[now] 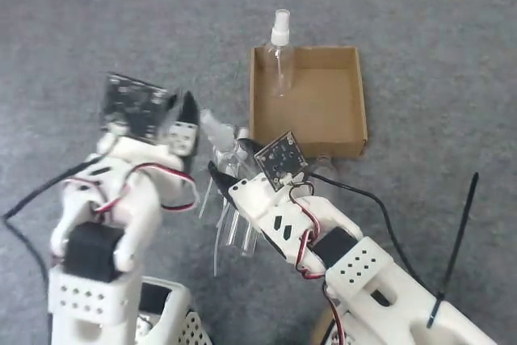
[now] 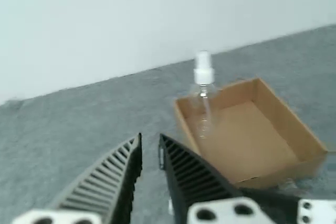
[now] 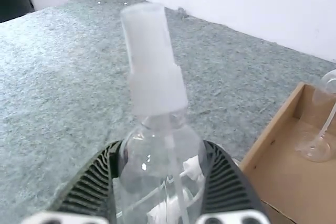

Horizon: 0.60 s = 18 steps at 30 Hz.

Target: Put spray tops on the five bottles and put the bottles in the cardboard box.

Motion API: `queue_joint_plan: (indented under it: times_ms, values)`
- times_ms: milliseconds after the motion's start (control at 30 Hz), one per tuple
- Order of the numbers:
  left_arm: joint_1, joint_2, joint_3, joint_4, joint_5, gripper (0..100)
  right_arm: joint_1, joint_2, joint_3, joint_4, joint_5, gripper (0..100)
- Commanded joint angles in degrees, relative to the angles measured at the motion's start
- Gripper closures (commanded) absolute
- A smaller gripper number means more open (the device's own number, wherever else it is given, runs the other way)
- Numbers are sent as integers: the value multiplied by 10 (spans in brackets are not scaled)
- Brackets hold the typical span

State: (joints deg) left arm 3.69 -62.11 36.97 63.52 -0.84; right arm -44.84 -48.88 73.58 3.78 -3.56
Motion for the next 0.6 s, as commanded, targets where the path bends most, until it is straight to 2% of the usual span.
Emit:
queue_joint_plan:
  times_ms: [0, 133, 300, 467, 567]
  values:
    - [-35, -25, -13, 11, 16, 913, 41, -19, -62, 7, -5, 993]
    - [-37, -127, 96, -21, 40, 911, 88, -17, -133, 69, -8, 993]
    - [8, -251, 269, -65, 32, 890, 102, 60, -245, 110, -8, 993]
    - [58, -286, 325, -66, 7, 803, 102, 204, -370, 113, -8, 993]
    - [77, -286, 335, -69, 5, 783, 98, 265, -449, 168, -9, 993]
